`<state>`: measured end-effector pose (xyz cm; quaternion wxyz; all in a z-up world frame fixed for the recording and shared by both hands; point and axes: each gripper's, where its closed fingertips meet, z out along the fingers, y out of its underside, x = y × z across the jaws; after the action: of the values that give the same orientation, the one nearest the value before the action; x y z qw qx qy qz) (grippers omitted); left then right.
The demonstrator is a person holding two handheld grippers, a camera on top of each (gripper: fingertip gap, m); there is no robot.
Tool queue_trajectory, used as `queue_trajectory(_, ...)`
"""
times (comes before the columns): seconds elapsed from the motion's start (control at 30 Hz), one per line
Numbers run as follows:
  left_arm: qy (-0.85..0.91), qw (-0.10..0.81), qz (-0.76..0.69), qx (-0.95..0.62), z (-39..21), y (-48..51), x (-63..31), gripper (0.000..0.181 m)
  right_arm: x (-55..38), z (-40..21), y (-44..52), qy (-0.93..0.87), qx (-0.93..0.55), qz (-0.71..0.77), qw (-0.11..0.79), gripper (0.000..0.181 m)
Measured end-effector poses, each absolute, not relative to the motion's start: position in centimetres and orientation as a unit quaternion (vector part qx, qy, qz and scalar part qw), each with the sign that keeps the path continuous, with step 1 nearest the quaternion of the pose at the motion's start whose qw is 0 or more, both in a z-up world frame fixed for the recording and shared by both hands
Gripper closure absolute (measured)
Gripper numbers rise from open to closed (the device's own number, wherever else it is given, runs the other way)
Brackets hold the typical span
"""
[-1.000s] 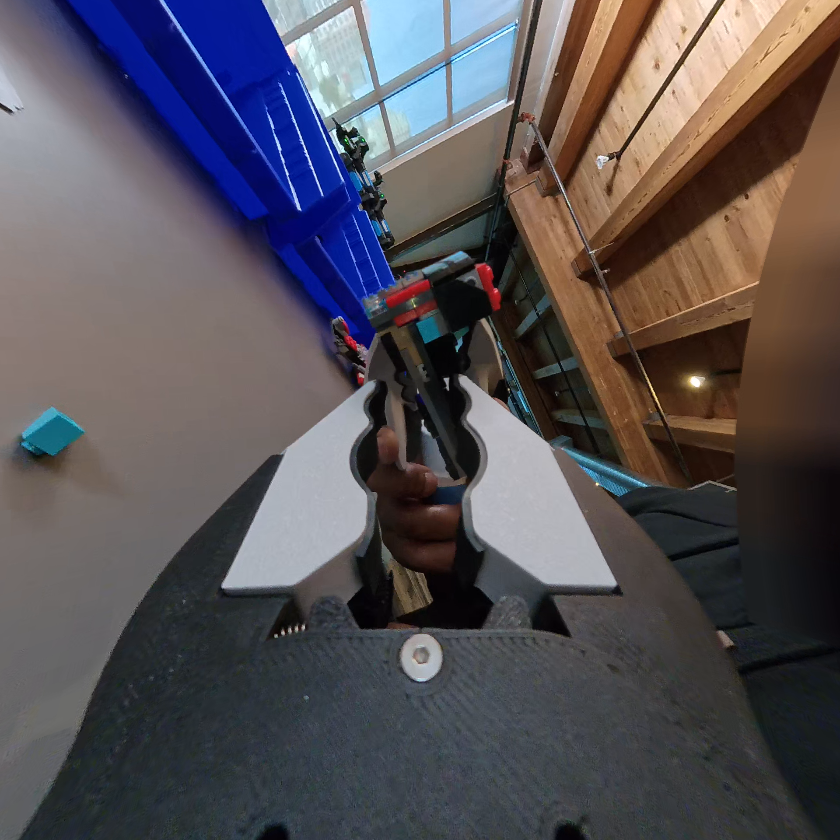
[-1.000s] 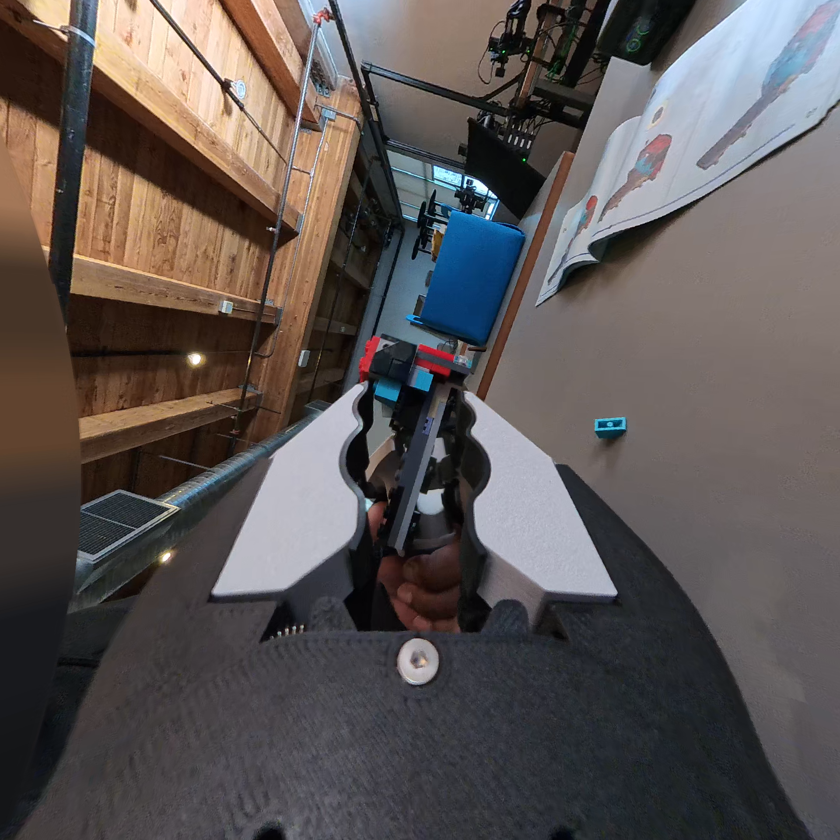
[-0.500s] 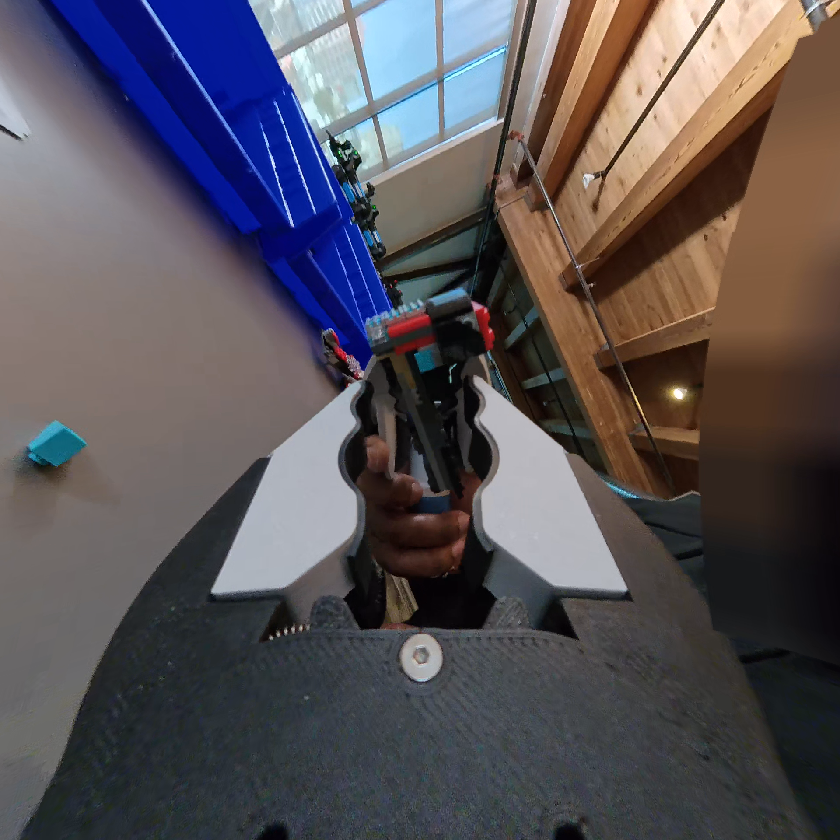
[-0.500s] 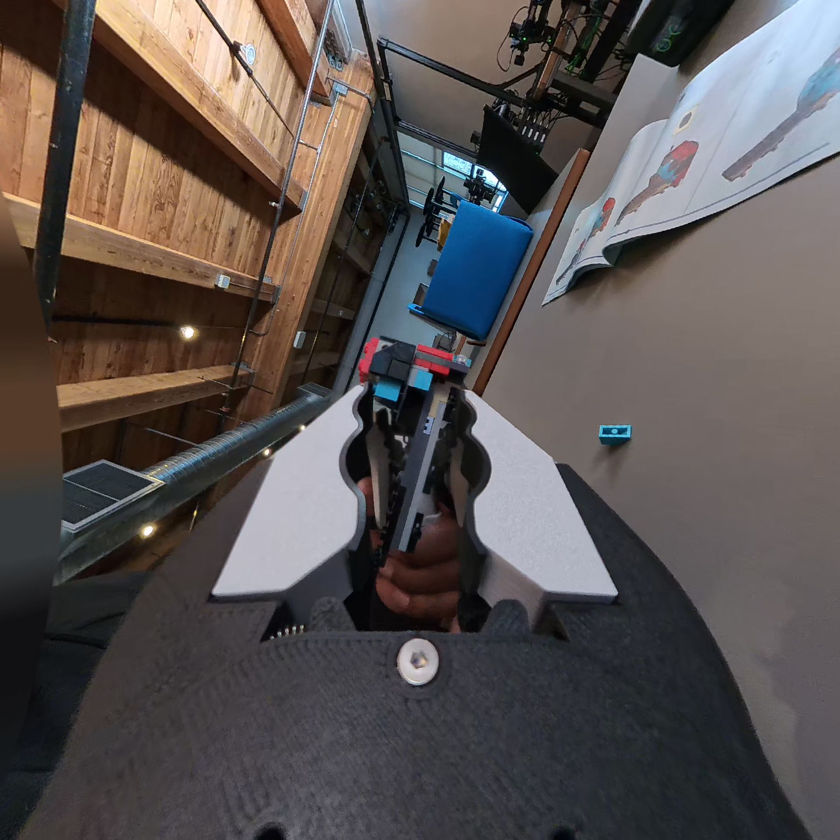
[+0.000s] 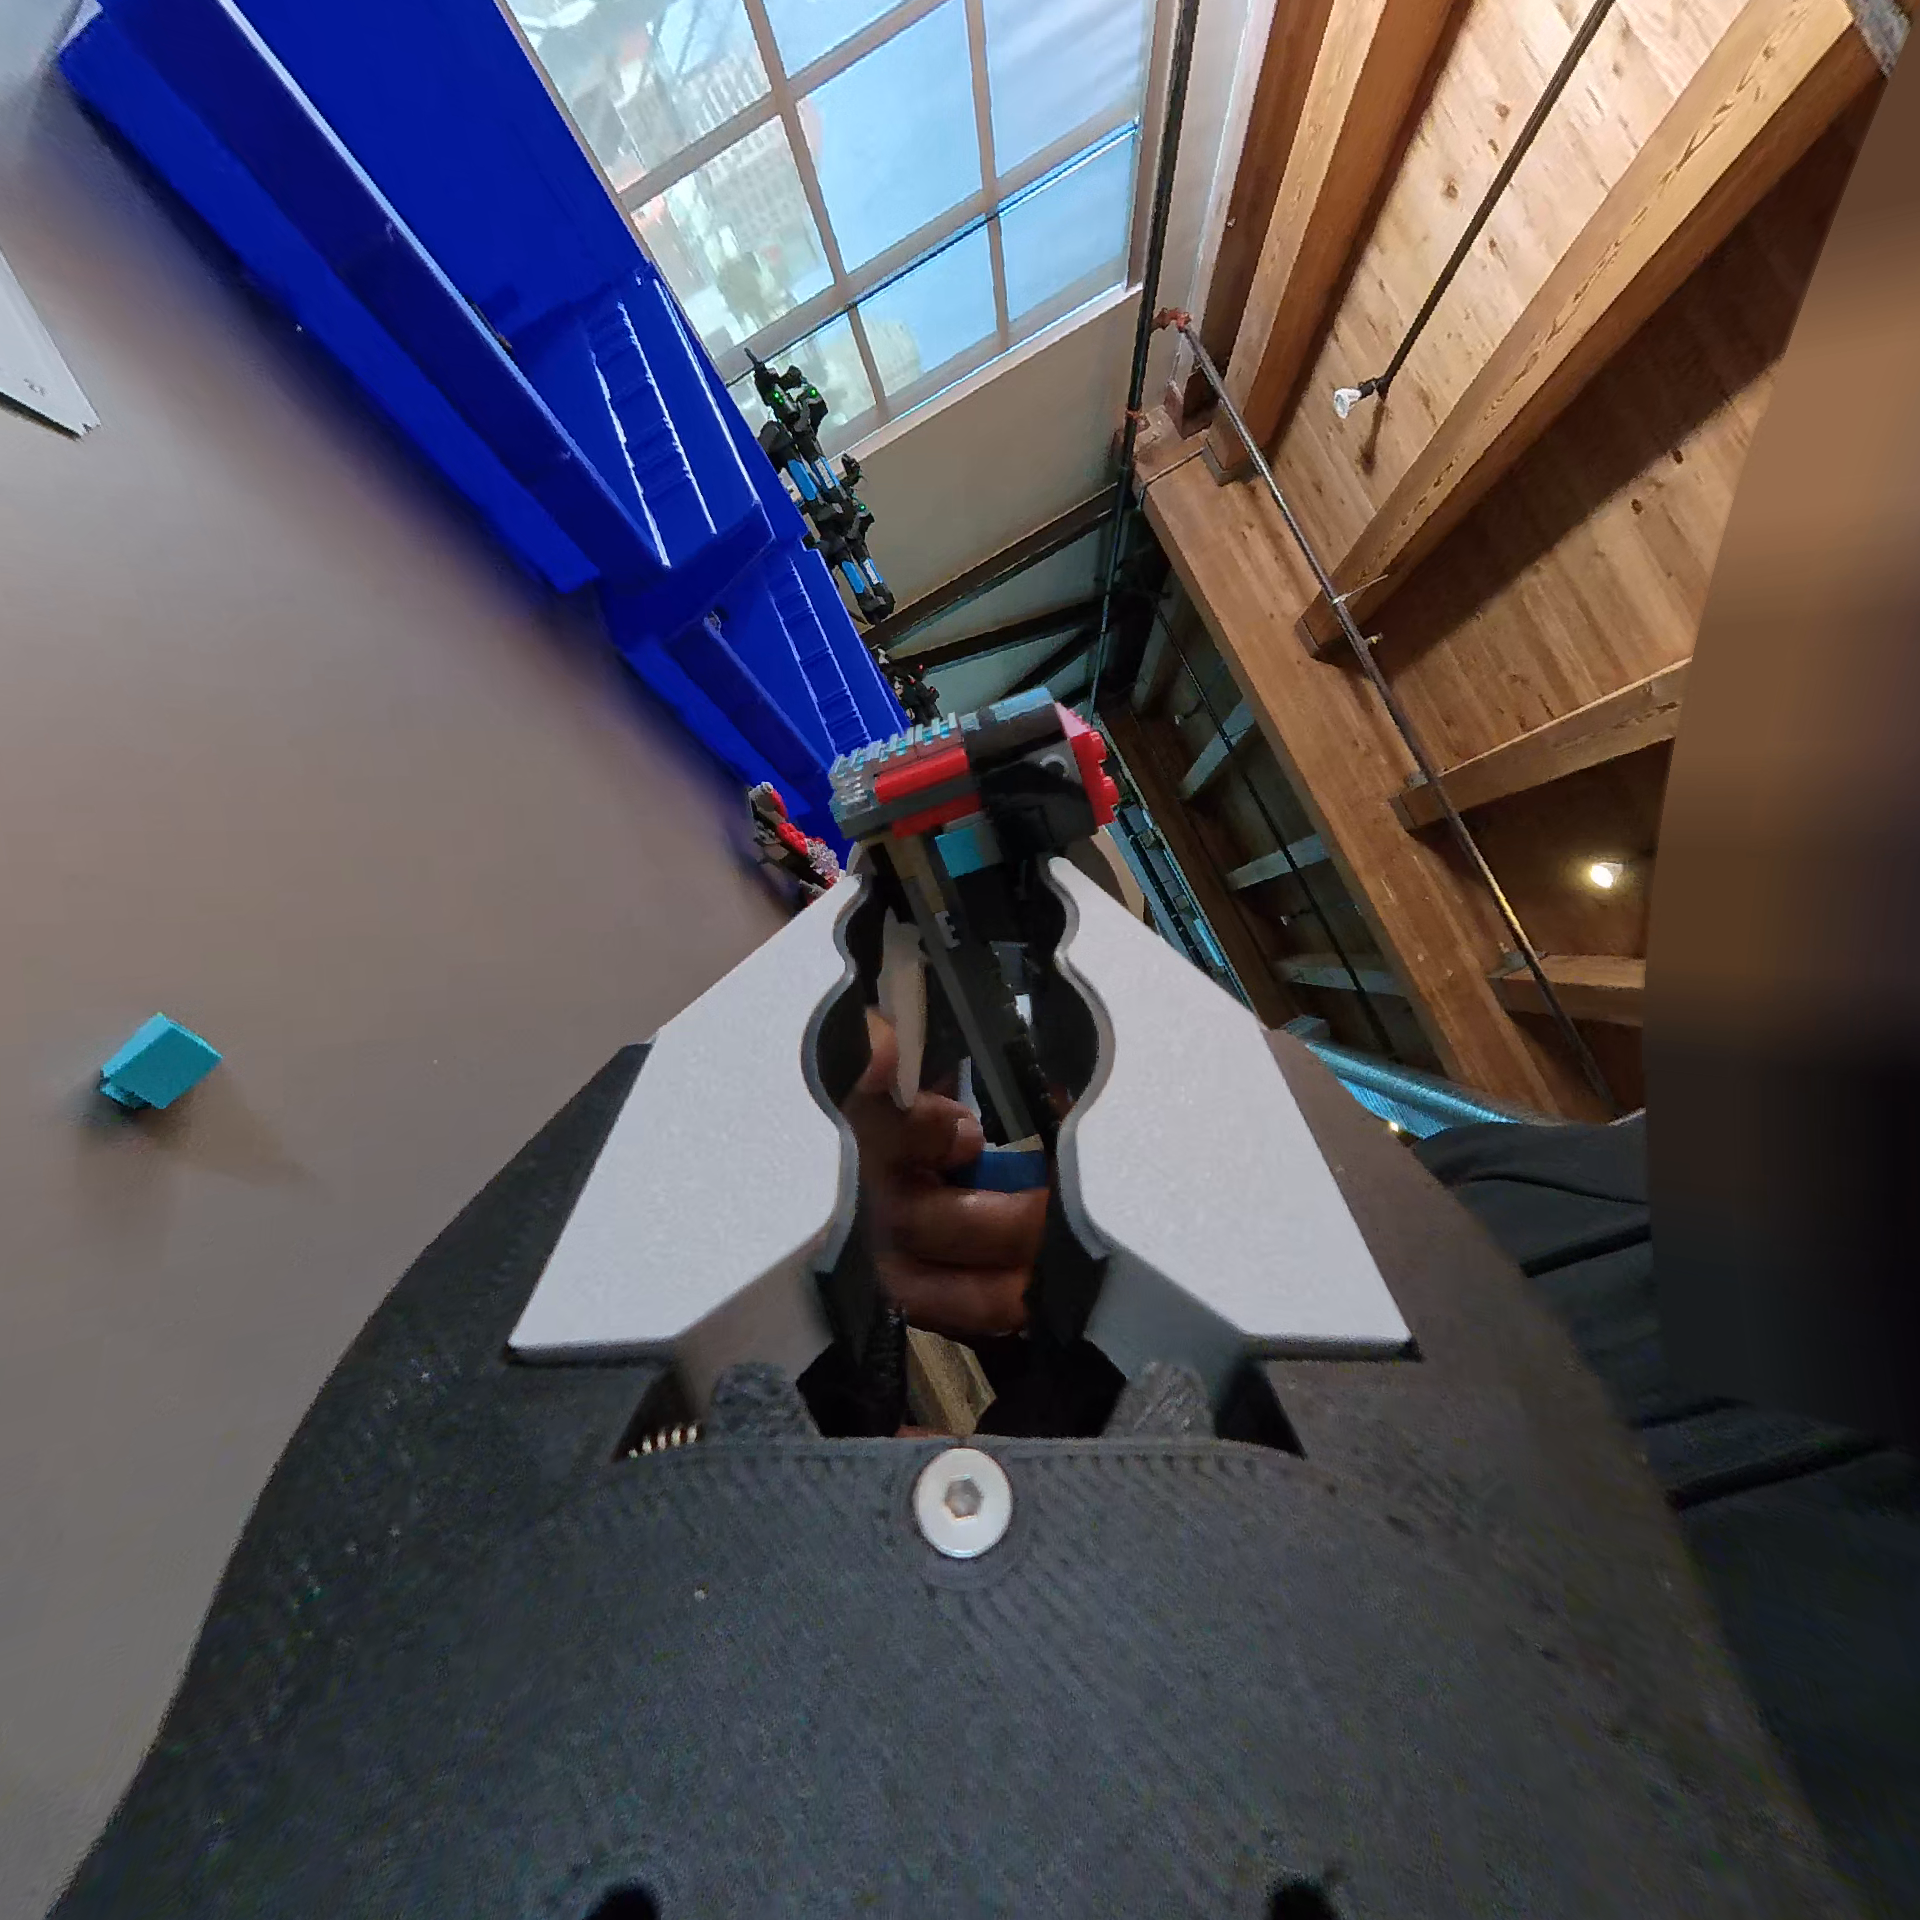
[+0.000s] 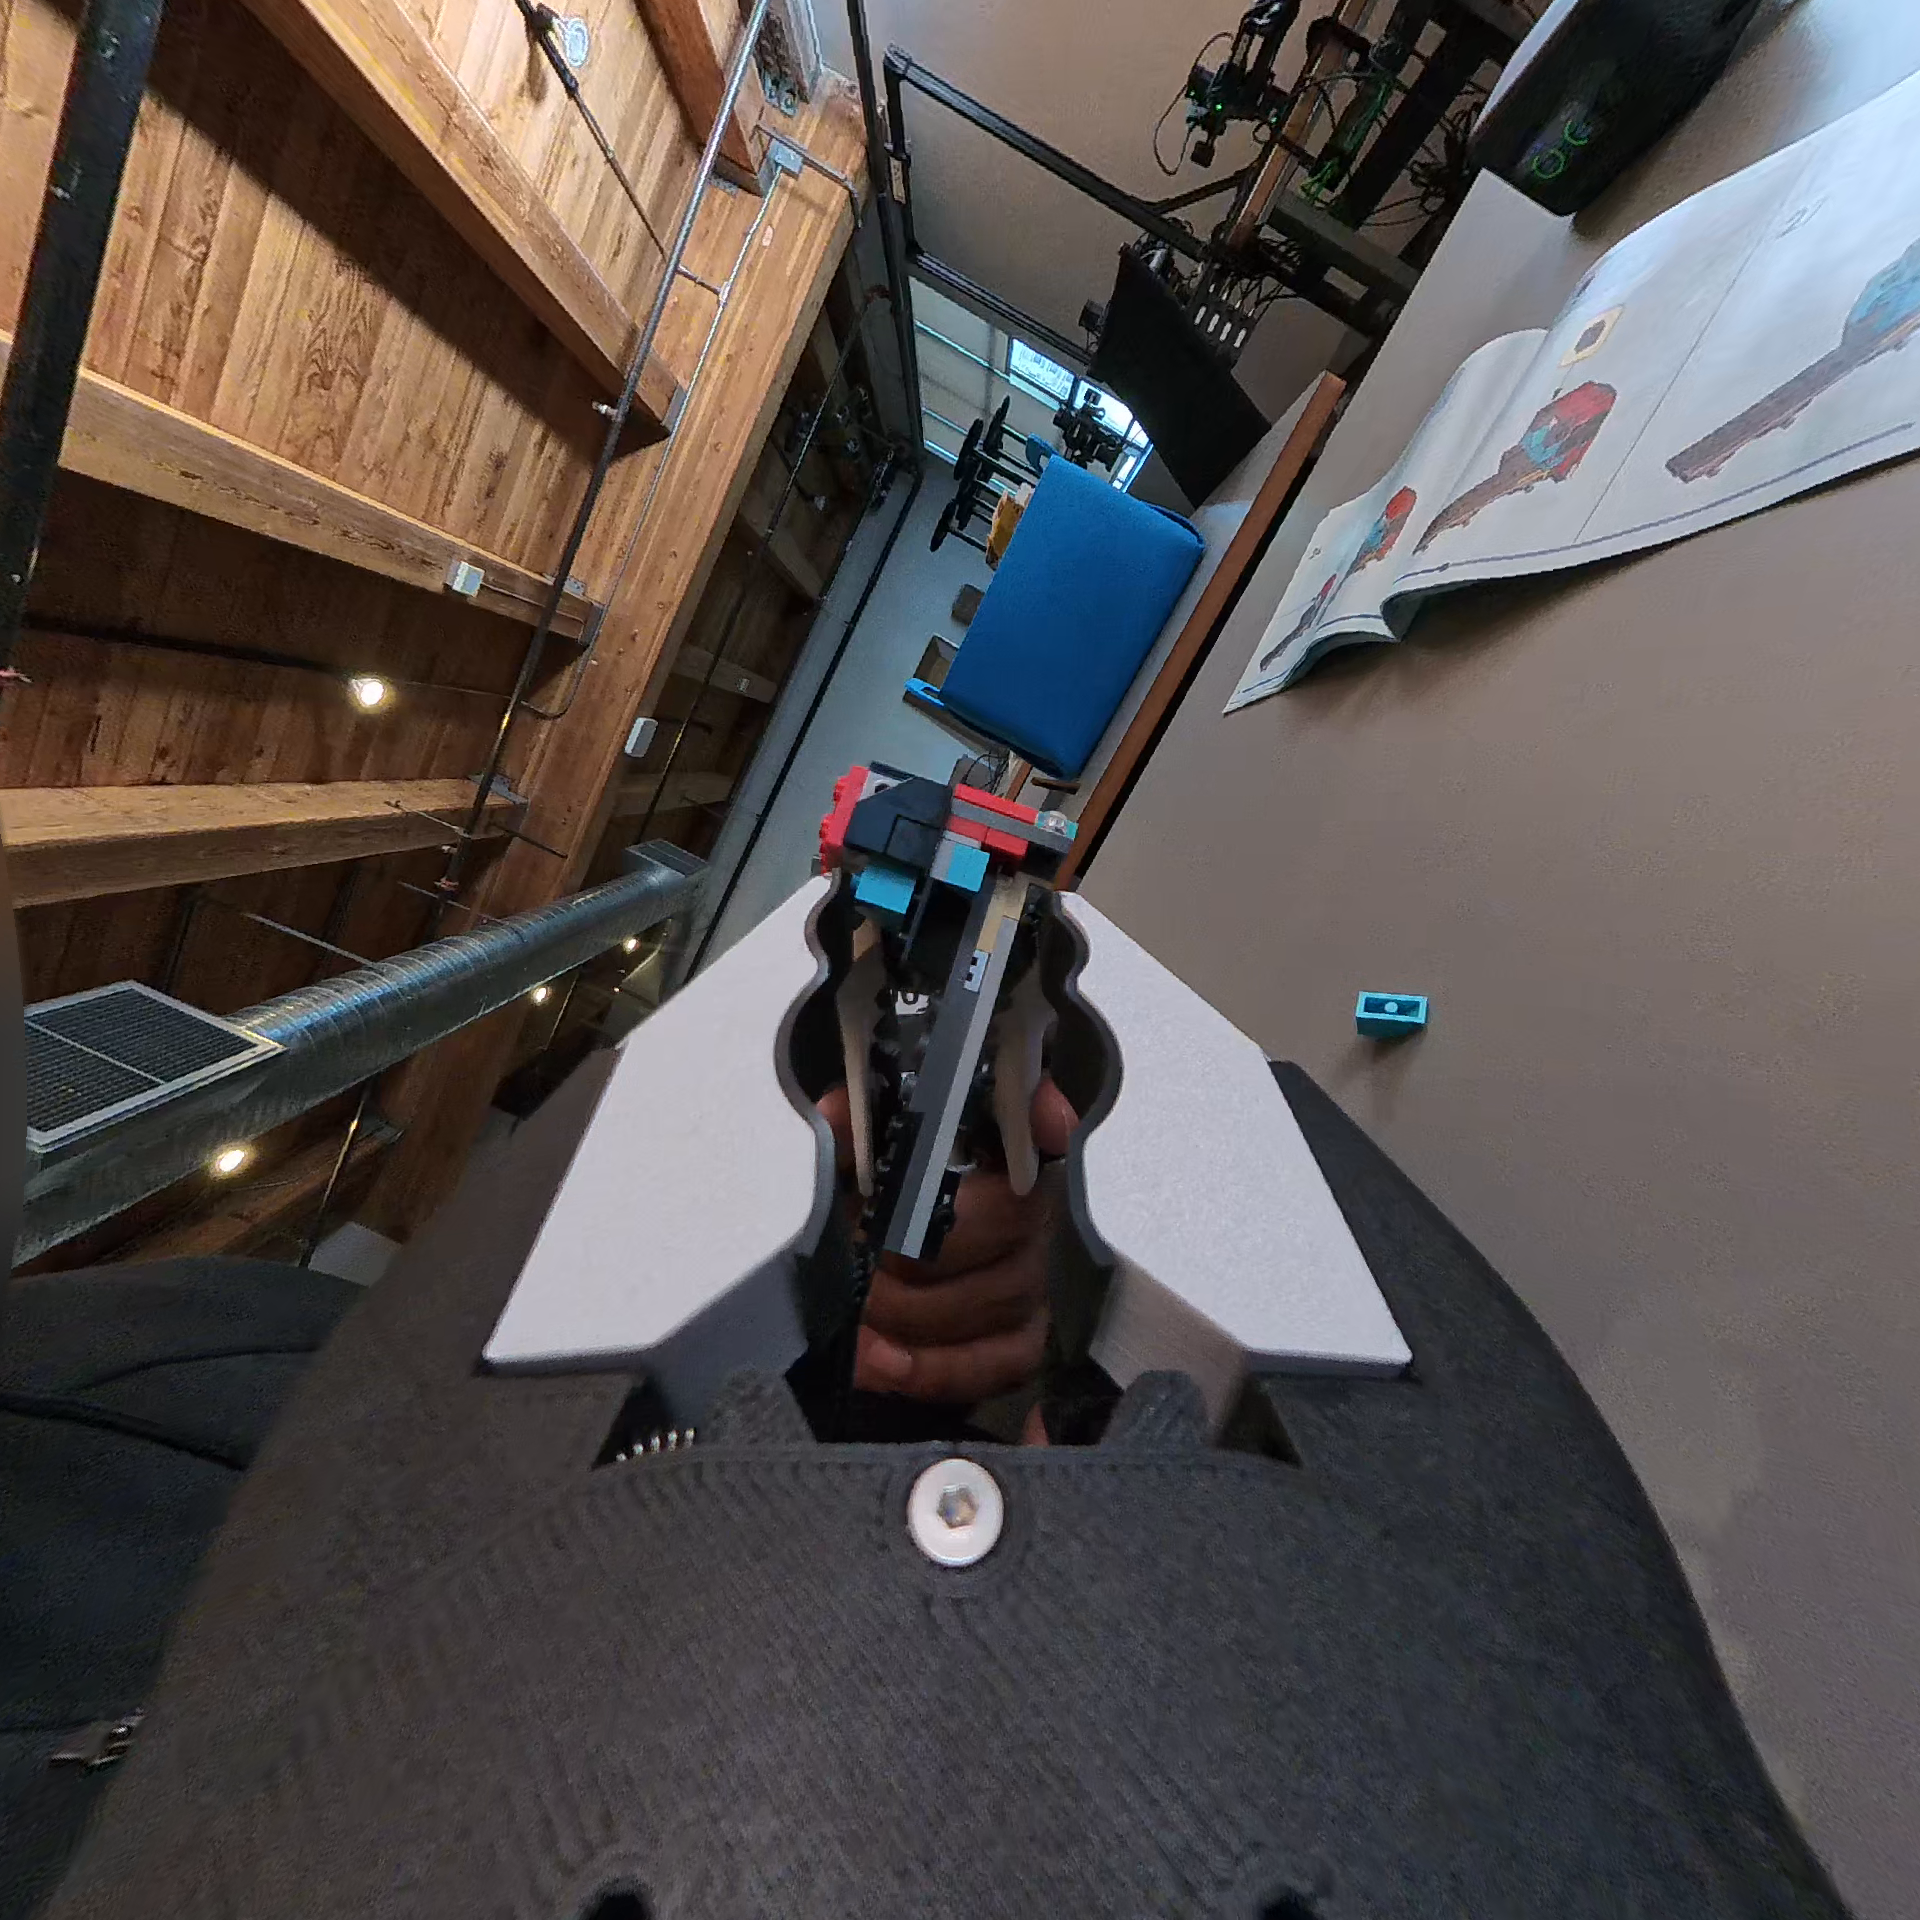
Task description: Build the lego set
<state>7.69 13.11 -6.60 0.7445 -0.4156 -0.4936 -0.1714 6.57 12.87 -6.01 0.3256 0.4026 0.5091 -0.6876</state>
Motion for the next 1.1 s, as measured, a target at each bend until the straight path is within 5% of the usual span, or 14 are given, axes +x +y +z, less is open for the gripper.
queue_trajectory(1.1,-0.421,0.816,-0.147,-0.367,-5.6,12.8,8.5,0.153,7.3,-4.7,12.5,0.568,0.366,-0.696,0.242,0.146)
